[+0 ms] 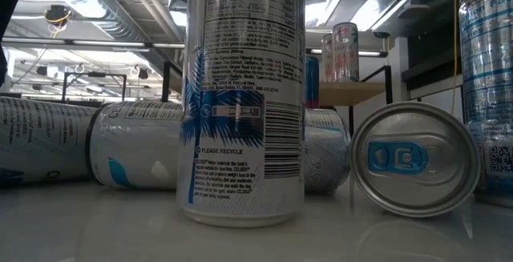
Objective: Sort soda cans
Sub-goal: Put the white pink soda can on the shelf and align with other white pink soda cans
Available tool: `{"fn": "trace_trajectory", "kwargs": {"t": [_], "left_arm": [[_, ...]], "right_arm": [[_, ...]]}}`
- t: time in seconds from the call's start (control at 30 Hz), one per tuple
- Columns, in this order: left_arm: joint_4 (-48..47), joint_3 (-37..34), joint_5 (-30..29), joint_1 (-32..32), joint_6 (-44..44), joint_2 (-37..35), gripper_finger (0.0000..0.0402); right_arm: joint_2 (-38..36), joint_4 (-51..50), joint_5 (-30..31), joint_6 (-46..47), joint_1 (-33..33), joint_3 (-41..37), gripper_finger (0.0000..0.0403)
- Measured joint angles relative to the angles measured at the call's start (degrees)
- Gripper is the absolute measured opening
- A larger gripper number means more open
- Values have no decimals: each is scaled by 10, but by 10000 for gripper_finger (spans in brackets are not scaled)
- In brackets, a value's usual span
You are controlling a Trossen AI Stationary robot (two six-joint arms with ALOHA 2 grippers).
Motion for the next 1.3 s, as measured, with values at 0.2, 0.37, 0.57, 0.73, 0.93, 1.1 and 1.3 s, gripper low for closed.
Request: {"fn": "trace_trajectory", "kwargs": {"t": [0.2,0.37,0.57,0.73,0.93,1.1,1.3], "left_arm": [[0,0,0,0,0,0,284],[0,0,0,0,0,0,284],[0,0,0,0,0,0,284],[0,0,0,0,0,0,284],[0,0,0,0,0,0,284],[0,0,0,0,0,0,284],[0,0,0,0,0,0,284]], "right_arm": [[14,13,0,0,-1,0,374],[19,13,-1,34,-23,0,374],[19,27,0,33,-46,0,374],[19,27,0,46,-48,0,374],[19,27,0,47,-48,0,374],[19,26,0,47,-48,0,353],[19,23,-1,48,-48,0,286]]}}
